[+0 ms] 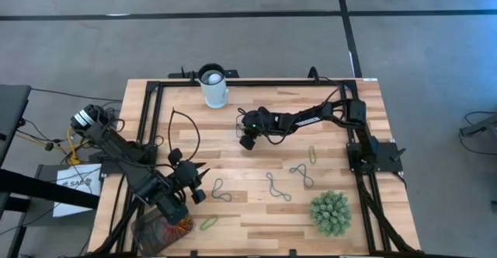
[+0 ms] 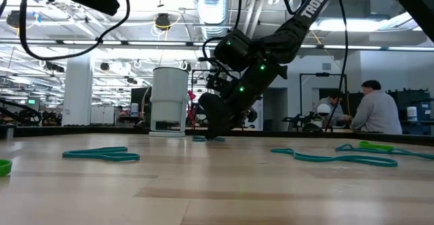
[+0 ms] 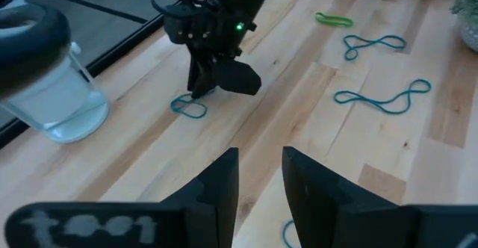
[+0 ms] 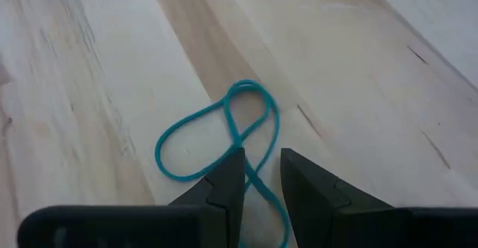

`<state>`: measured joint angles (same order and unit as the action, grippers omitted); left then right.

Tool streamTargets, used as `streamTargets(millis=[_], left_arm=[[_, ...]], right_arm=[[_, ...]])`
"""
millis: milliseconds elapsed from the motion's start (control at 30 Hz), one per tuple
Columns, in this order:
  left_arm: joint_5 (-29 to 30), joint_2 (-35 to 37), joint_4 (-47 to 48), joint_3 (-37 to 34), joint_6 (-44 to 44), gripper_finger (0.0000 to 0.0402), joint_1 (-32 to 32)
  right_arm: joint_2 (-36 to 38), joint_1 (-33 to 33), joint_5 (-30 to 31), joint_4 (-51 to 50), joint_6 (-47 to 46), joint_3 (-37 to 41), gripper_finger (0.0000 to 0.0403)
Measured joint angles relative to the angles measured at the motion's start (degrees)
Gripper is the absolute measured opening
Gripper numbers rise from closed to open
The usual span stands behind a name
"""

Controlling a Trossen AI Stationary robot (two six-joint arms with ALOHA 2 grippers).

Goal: Pick and place items into bin
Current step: Put the blue rubber band into the black bin

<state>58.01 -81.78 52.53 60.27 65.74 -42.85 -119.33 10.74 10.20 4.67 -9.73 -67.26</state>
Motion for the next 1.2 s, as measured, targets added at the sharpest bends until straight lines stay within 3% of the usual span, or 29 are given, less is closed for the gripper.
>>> streamTargets(millis=[633,800,900,1200], left_arm=[[9.4,0.0,-0.9,-1.4,8.8,0.0096,1.1],[8.4,-0.3,-0.9,-1.4,9.6,0.0096,3.3],[8.2,-1.7,-0.8,-1.4,9.6,0.0096,4.7],[8.1,-10.4,-0.6,-1.4,6.9,0.0096,9.3]], right_arm=[[-3.3,-0.6,1.1,1.3,-2.4,-0.2,0.0081],[-3.0,-1.4,0.7,2.7,-1.8,-0.2,0.0047],[-0.8,-2.3,0.2,1.0,0.6,0.1,0.0009],[9.6,-9.2,-1.3,0.1,4.2,0.1,0.0005]])
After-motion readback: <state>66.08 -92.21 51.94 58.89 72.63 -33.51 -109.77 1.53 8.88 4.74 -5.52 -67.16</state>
